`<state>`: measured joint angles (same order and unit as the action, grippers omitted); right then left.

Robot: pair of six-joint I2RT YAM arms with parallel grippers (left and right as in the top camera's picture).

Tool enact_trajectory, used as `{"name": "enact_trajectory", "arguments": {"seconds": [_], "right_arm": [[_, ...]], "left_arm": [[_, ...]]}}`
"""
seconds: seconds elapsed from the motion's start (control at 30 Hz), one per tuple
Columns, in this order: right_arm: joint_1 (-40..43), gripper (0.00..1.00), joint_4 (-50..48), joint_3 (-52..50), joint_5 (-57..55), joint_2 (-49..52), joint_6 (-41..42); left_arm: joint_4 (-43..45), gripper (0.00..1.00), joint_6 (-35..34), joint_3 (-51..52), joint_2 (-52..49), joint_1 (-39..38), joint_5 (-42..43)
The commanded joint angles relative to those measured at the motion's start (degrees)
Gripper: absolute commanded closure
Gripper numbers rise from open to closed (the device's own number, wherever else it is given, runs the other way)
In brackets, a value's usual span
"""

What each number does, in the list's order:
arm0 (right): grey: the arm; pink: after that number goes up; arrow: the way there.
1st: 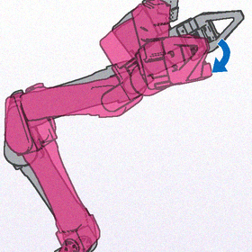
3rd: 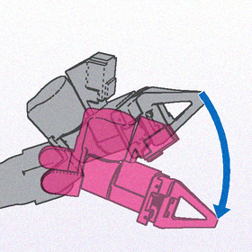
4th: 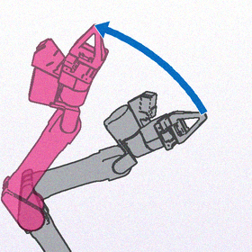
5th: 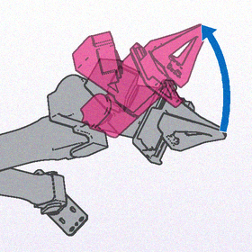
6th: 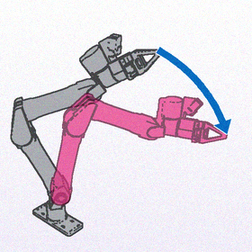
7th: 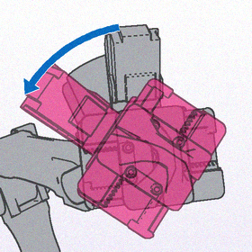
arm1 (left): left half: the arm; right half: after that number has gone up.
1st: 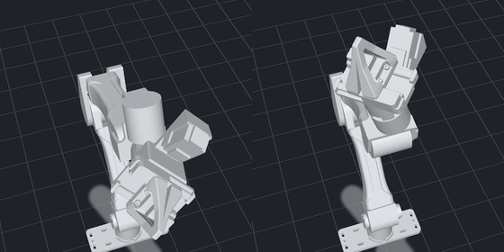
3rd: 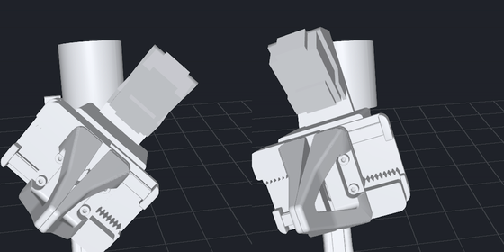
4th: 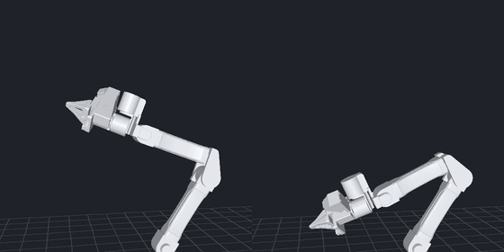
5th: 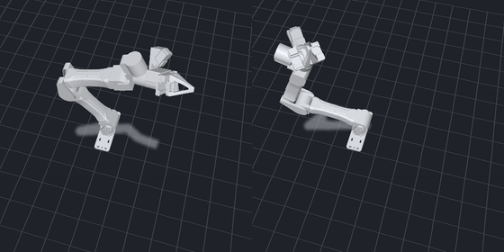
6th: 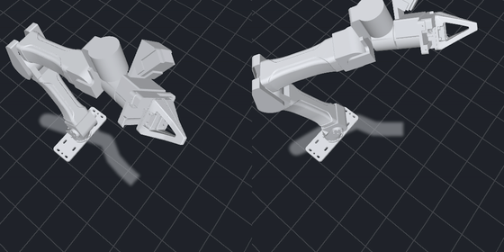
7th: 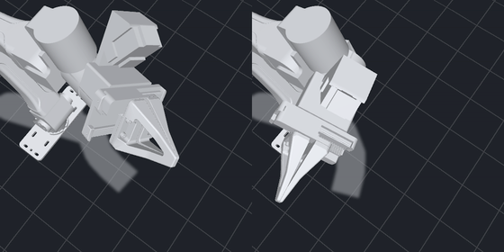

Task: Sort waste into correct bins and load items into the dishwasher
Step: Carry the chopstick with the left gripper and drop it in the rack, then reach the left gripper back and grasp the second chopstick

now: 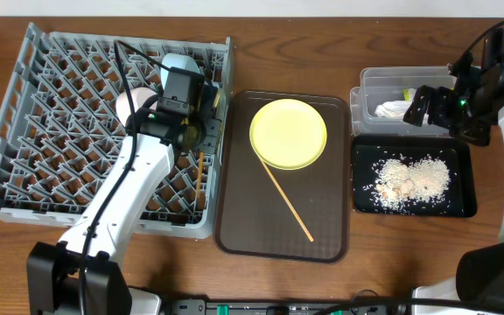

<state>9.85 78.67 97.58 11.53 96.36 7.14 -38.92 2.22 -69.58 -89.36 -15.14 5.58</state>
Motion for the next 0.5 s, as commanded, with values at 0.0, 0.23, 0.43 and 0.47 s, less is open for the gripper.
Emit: {"name": "enact_trajectory", "arguments": {"seconds": [0.0, 0.23, 0.43, 0.47], "right_arm": [[0.3, 0.01, 0.3, 1.0, -0.1, -0.4, 0.1], [0.3, 0.01, 0.2, 1.0, -0.1, -0.4, 0.1], [0.3, 0.01, 0.2, 1.0, -0.1, -0.4, 0.1], [0.3, 0.01, 0.2, 1.0, -0.1, -0.4, 0.1]], "left_arm": [[-0.2, 0.49, -4.6, -2.8, 2.1, 0.1, 1.8], [-1.3, 0.48, -20.0, -1.9, 1.8, -5.6, 13.2], [-1.2, 0.48, -37.6, 0.2, -6.1, -18.3, 4.8], [-1.0, 0.47, -38.9, 0.2, -7.5, -19.5, 4.3]]}}
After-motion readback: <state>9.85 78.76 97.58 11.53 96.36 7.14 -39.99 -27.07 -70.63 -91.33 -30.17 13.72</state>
